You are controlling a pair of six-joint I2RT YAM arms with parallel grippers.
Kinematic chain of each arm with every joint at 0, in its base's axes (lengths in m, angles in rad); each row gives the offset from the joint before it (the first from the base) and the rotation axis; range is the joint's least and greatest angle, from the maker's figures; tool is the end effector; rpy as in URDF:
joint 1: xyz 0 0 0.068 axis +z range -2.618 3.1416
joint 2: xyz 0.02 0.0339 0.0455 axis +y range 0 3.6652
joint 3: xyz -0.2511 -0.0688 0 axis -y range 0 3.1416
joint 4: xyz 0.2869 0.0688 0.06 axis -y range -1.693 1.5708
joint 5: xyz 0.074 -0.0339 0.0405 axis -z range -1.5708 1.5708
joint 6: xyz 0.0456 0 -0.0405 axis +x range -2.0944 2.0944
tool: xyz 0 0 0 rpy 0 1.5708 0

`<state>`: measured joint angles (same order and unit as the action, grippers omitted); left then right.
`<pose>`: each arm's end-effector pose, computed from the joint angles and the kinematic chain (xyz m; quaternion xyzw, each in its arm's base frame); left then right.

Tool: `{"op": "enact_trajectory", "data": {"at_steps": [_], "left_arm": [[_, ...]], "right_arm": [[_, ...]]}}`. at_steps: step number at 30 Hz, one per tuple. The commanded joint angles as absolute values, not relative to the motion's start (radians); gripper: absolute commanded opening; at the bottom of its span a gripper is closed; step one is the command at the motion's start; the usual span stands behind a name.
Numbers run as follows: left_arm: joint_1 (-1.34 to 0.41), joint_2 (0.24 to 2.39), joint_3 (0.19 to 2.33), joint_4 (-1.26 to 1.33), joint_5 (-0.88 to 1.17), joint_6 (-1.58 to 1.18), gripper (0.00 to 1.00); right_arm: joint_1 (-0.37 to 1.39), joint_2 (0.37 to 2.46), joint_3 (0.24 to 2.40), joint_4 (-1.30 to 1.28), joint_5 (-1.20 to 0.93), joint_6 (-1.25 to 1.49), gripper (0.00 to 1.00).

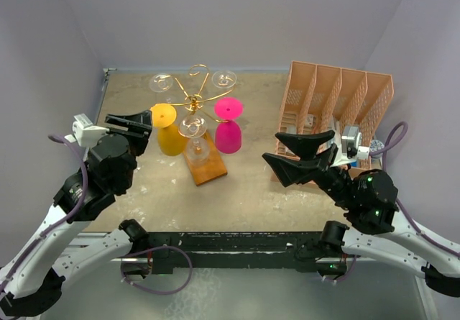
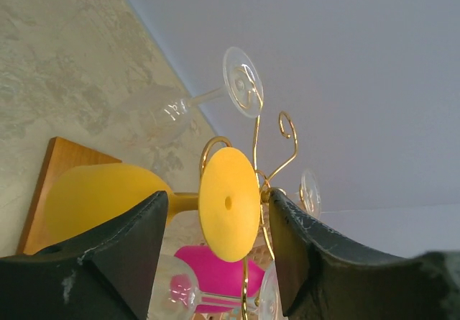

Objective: Place the wine glass upside down on the wine glass rack

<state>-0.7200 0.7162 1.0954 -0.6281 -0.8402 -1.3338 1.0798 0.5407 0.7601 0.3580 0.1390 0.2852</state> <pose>0.1548 -0.0906 0.4146 -0.4564 0.6115 -0.3130 0.5655 0.0864 0.1483 0.4288 -0.1276 0.4620 0.5275 0.7015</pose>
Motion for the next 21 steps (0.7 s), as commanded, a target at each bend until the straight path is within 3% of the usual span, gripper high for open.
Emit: {"op": "enact_trajectory", "data": {"at_steps": [1, 7, 11, 21], "left_arm": [[-0.718, 0.722, 1.178, -0.738, -0.859, -1.218, 0.57], [-0.718, 0.707, 1.264, -0.81, -0.93, -0.877, 0.54], [-0.718, 0.697, 1.249, -0.851, -1.134, -0.756, 0.51], [-0.718, 0.844, 1.247, -0.896, -1.281, -0.713, 0.51]], "right_arm": [[1.083, 0.529, 0.758, 0.414, 0.143, 0.29, 0.72], [1.082, 0.52, 0.749, 0.411, 0.151, 0.288, 0.72], [1.083, 0.526, 0.747, 0.408, 0.147, 0.289, 0.71], [1.082, 0.494, 0.711, 0.429, 0.198, 0.306, 0.71]]}}
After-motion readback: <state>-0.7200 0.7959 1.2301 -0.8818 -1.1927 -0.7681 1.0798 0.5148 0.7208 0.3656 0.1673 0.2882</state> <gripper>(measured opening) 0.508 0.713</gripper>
